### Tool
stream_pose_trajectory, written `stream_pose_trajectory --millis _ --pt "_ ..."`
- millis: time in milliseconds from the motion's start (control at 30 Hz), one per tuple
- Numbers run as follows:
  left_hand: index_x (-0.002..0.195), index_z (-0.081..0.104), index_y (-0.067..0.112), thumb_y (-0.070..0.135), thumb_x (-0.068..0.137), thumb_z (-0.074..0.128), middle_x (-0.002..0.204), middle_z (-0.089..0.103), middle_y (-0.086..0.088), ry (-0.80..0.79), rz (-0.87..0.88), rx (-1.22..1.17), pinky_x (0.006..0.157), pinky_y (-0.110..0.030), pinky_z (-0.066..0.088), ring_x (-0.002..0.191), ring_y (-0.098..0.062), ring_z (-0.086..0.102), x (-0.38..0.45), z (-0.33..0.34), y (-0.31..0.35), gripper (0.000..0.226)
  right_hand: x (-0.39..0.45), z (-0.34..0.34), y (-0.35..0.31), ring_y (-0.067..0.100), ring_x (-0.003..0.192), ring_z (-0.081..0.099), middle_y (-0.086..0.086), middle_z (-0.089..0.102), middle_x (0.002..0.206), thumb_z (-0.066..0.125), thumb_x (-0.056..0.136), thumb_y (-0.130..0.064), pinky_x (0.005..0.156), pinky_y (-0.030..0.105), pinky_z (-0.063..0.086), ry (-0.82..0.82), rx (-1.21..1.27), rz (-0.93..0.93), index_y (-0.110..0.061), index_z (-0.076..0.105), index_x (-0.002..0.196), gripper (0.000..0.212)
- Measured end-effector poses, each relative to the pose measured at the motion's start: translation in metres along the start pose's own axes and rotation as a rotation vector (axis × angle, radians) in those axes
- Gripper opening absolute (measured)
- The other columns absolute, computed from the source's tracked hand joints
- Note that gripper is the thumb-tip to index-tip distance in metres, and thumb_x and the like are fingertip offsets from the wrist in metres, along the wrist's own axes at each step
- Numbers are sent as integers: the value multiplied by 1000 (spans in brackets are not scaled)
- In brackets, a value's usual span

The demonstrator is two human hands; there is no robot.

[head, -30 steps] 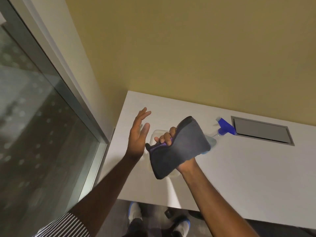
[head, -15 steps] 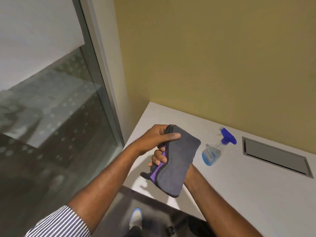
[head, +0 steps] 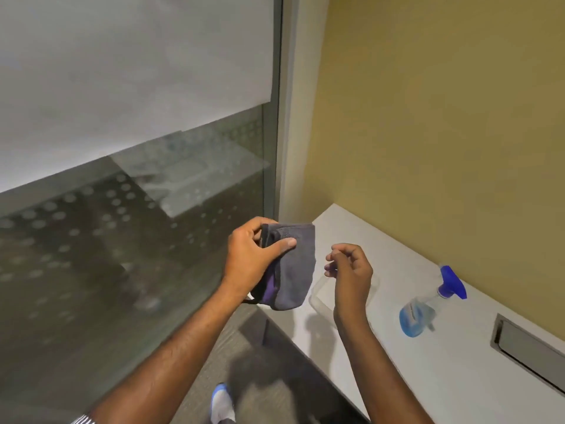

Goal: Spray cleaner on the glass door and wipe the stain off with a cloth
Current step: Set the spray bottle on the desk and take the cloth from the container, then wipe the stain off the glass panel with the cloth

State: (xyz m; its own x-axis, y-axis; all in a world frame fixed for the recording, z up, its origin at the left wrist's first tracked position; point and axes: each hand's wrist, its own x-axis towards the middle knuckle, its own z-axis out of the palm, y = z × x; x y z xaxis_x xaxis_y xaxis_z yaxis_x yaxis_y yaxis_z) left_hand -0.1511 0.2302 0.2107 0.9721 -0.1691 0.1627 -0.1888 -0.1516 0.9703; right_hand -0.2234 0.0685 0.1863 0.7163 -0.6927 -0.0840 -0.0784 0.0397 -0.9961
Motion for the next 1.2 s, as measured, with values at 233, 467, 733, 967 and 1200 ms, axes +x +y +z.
stream_pose_trajectory --millis 233,467,733,967,1200 --pt "101 73 24 28 75 91 92 77 8 445 -32 18 70 -19 58 84 -7 74 -58 -74 -2 32 -83 71 -17 -1 105 67 -22 70 111 66 100 -17 83 16 58 -476 -158 -414 -38 73 111 25" --pt "104 74 33 47 100 40 92 79 9 670 -27 -161 64 -29 60 82 -11 73 -138 -155 12 37 -179 129 -26 2 120 63 -16 66 126 66 90 -49 103 26 52 -833 -124 -540 -26 67 134 50" --pt "121 68 29 -8 101 43 110 77 14 807 64 -105 85 -31 61 102 -8 73 -265 -256 27 49 -322 175 -27 7 112 68 -15 70 119 70 91 -23 97 37 57 -974 5 -647 -32 67 128 39" --pt "118 71 32 12 98 55 99 77 -6 1009 267 -18 69 -32 62 74 -19 71 -416 -350 45 33 -454 202 -39 31 103 71 18 76 110 55 98 -2 99 61 53 -1219 301 -310 -10 72 112 24" --pt "113 68 14 -6 97 59 108 72 -11 1056 249 -61 89 -38 57 97 -19 68 -525 -430 69 27 -573 206 -56 13 90 75 2 80 98 59 93 -7 80 24 60 -1680 487 120 -22 81 97 28"
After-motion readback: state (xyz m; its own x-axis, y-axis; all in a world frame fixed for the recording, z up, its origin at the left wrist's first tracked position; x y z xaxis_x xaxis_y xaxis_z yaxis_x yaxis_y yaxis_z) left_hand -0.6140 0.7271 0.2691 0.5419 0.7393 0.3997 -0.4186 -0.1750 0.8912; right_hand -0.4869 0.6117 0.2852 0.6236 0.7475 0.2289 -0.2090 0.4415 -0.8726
